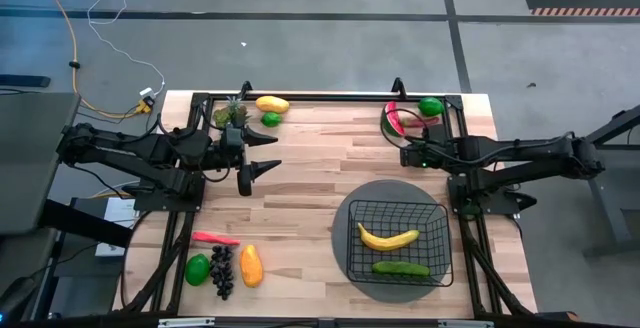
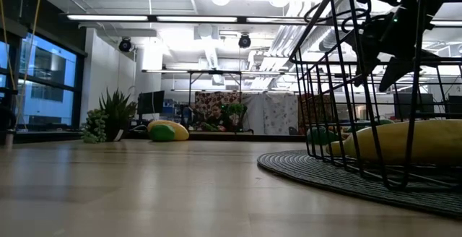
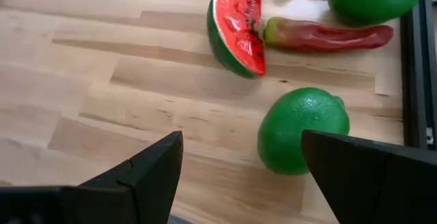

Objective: Build produce basket
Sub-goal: Put the green lime into the black basket

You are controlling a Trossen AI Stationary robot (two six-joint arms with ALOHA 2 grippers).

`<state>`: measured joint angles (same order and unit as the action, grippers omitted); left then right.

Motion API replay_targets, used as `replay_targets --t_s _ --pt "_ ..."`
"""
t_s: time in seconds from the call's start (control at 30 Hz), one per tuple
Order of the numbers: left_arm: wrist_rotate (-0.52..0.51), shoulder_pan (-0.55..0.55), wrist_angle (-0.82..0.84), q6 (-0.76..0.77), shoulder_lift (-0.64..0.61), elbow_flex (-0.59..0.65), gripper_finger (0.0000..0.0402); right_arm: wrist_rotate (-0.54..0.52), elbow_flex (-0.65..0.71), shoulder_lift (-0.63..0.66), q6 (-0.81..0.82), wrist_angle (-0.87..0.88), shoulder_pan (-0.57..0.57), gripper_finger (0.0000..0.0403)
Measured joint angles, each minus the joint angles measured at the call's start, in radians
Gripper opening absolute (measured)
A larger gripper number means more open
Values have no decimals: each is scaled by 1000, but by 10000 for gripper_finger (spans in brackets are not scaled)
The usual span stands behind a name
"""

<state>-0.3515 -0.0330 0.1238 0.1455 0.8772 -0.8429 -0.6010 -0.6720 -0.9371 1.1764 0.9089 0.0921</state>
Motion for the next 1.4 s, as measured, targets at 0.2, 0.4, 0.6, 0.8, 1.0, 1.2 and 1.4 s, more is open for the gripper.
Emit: replay_targets --t_s 0.2,0.4,0.6,0.8,1.0,1.2,1.4 --pt "0 0 0 0 0 0 278 -2 0 0 78 37 0 291" --pt "0 0 -1 0 0 0 278 -52 0 0 80 44 28 360" --pt "0 0 -1 0 0 0 278 -37 0 0 122 28 54 391" --pt "-1 0 -2 0 0 0 278 -35 -1 -20 217 74 119 391" --pt "-3 0 -13 0 0 0 278 -28 -1 -116 238 80 244 391" --pt "-3 0 -20 0 0 0 278 41 -1 -229 215 -2 322 391" --pt "-3 0 -19 0 0 0 278 64 -1 -340 230 -32 357 391"
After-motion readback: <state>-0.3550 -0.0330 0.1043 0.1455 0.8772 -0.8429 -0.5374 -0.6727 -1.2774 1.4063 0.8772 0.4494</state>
